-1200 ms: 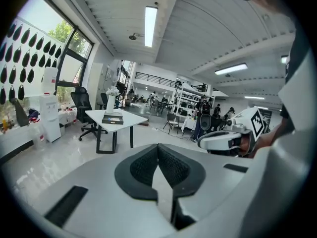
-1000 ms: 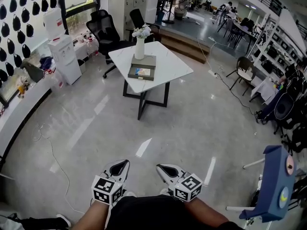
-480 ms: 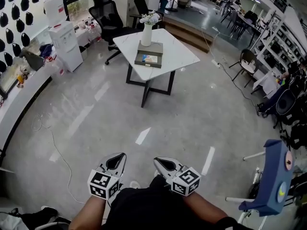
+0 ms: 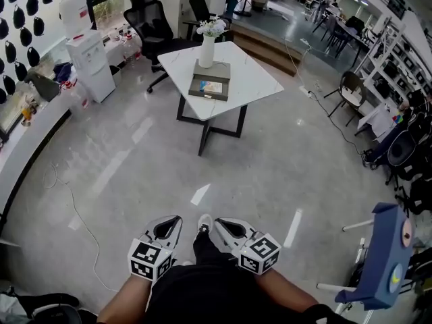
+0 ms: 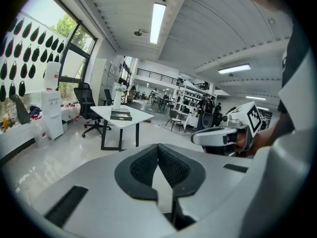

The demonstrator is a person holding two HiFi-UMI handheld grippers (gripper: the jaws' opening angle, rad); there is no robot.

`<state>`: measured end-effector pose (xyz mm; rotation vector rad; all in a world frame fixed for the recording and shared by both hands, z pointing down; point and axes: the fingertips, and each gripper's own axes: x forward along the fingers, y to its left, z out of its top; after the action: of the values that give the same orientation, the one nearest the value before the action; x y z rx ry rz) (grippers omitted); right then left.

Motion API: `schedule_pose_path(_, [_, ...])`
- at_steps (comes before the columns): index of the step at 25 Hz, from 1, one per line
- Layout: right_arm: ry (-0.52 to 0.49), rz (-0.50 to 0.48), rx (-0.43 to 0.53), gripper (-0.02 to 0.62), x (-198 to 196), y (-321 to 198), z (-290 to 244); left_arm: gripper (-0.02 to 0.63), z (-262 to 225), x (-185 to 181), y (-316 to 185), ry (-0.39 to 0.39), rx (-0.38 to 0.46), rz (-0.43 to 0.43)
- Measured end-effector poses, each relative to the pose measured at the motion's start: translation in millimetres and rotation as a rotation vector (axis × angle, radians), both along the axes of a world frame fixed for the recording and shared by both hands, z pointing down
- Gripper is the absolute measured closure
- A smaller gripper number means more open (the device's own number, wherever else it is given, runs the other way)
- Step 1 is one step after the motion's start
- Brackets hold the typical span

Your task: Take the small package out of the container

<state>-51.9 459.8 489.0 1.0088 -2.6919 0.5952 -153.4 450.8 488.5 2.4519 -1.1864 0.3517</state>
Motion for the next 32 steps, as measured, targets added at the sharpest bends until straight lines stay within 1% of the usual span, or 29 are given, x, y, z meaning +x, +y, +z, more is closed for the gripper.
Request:
schedule_pose_path(4, [-0.027, 0.010, 0.004, 0.594, 12, -55, -3, 0.603, 0, 12, -47, -0.024, -0.003, 0.010])
schedule_pose_path(7, [-0.042, 0.001, 0.017, 0.594, 18, -101, -12, 0.604, -7, 20, -94, -0.046, 0.004, 0.012])
schedule_pose_path(14, [-0.056, -0.022, 0.025, 0.595, 38, -199, -22, 0.603, -31, 46, -202, -0.069, 0.028, 0.017])
schedule_pose_path(19, [-0.068, -0.028, 0.016, 0.594, 54, -259, -15, 0.604, -25, 66, -260, -0.085, 0.021, 0.021])
schedule_pose_path(25, [-0.074, -0.030, 0.028, 0.594, 72, -305, -15, 0.603, -25, 84, -305, -0.084, 0.033, 0.014])
schedule_pose_path(32, [-0.077, -0.006, -0.034, 0.594, 83, -330, 1, 0.603, -18, 80, -330, -0.089, 0.016, -0.005])
